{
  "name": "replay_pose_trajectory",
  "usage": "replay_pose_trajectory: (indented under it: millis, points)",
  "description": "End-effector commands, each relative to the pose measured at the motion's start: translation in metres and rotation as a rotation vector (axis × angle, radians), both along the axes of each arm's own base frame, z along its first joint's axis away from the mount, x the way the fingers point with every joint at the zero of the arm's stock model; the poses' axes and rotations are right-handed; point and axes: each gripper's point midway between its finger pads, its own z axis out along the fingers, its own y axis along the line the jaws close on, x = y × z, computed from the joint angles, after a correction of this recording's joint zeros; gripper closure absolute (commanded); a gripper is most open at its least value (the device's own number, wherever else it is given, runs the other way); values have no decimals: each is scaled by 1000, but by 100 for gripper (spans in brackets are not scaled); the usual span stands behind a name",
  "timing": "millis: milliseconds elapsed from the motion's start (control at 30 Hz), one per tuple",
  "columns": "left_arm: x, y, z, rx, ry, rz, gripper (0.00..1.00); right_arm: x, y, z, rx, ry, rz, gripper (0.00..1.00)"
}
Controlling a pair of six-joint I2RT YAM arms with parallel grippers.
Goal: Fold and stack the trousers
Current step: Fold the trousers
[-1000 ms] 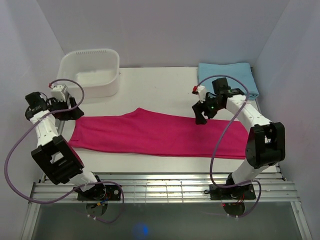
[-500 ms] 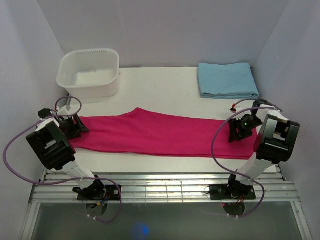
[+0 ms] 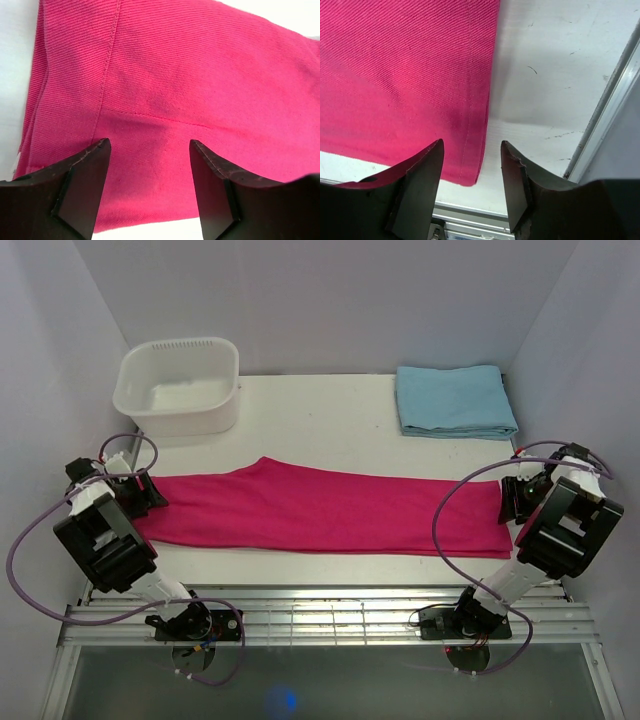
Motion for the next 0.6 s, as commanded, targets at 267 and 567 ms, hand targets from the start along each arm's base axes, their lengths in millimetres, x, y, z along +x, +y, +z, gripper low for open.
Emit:
replay_pose_trajectory:
  millis: [267, 567]
  points:
    - [3, 0, 39, 64, -98, -35, 24, -19, 24, -49, 127, 134, -91, 47]
    - [9, 0, 51, 62, -138, -45, 16, -17, 51, -33, 318, 142, -76, 92]
